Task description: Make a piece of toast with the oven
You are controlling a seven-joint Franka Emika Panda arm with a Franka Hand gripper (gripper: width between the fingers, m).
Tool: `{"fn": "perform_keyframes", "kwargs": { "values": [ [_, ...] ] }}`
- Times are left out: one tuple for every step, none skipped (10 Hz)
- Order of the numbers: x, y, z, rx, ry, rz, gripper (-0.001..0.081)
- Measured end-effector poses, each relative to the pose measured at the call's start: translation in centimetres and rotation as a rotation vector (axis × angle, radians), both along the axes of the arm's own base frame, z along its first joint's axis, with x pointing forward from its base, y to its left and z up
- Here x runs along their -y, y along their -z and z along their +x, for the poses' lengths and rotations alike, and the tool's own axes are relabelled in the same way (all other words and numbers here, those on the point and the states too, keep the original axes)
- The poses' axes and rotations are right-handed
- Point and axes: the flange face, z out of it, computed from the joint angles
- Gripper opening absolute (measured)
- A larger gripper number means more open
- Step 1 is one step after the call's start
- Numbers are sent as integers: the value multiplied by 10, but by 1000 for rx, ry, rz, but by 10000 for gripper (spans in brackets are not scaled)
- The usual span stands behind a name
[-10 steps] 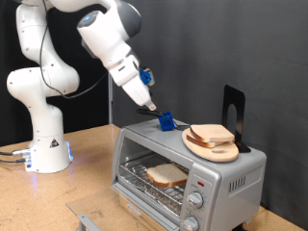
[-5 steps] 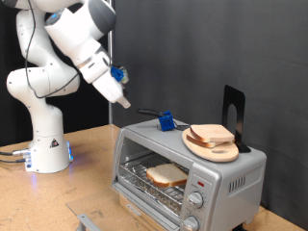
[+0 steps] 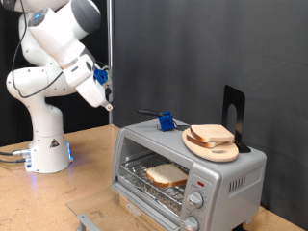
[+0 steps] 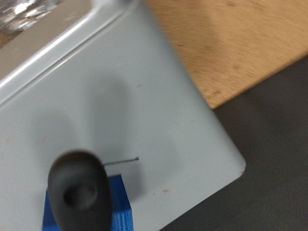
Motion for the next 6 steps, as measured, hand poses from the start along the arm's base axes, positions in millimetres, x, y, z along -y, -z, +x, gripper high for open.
{"fn": "perform_keyframes", "kwargs": {
  "values": [
    [8,5,1,-90,79,42,805],
    [21,11,1,-173,161,91,805],
    [34,16,5,-244,219,149,805],
    [32,16,4,-230,194,136,805],
    [28,16,1,-282,194,157,805],
    [30,14,0,-358,245,212,805]
  ]
}}
